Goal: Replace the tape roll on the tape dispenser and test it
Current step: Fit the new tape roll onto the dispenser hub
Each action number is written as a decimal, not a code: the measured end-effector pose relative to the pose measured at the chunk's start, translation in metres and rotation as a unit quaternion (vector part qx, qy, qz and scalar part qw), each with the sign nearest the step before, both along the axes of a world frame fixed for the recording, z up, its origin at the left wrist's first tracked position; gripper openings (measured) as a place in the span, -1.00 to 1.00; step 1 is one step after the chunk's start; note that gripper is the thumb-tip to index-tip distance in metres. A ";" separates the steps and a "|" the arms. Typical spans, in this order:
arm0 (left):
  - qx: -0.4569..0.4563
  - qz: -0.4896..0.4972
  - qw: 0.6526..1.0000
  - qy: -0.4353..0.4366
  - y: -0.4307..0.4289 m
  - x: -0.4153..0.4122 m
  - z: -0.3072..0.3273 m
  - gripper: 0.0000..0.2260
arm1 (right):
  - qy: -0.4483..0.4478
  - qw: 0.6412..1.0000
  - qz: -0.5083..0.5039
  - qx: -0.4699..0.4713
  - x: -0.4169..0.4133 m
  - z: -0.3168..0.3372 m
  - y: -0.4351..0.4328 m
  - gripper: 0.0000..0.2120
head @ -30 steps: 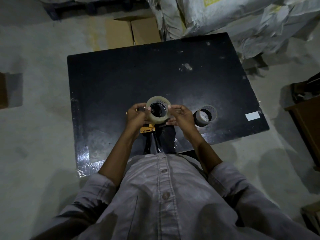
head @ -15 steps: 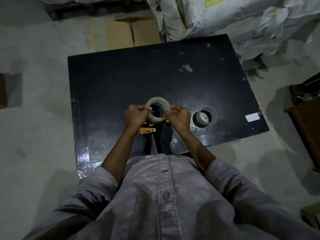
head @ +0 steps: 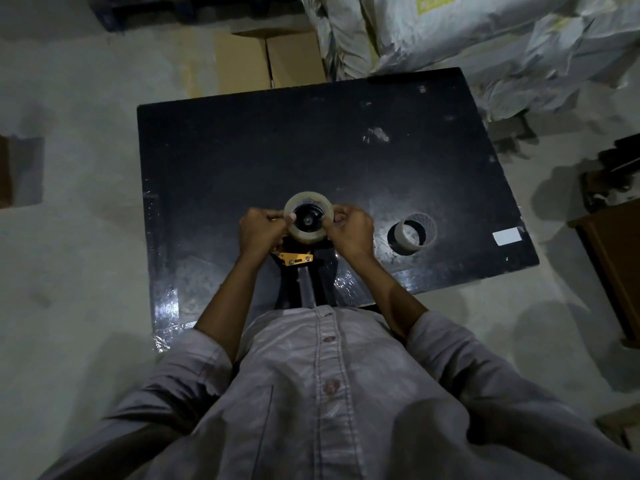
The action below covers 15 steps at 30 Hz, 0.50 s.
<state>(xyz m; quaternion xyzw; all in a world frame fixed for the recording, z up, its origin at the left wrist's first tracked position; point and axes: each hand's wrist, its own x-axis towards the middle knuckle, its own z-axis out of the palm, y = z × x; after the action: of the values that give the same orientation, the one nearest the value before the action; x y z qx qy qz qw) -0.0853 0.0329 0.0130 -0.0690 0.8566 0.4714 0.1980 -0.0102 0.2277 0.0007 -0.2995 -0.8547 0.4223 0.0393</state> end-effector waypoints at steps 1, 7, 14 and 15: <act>0.001 -0.001 1.000 0.004 0.000 0.001 -0.001 -0.76 | -0.003 1.000 0.000 0.000 0.000 0.000 0.000 -0.76; 0.037 0.005 0.999 -0.005 -0.004 0.004 -0.006 -0.79 | 0.004 1.000 0.006 -0.001 0.002 0.003 0.002 -0.75; 0.044 -0.007 0.999 -0.020 -0.005 0.003 -0.007 -0.72 | 0.017 1.000 0.009 -0.004 0.002 -0.002 0.002 -0.78; 0.046 -0.007 0.999 -0.027 -0.006 0.002 -0.006 -0.72 | 0.017 1.000 0.013 0.004 0.002 0.002 0.002 -0.77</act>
<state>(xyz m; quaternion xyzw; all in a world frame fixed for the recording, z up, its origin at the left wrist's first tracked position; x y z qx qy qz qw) -0.0828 0.0269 0.0066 -0.0669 0.8286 0.5071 0.2275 -0.0087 0.2294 0.0022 -0.2816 -0.8591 0.4246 0.0492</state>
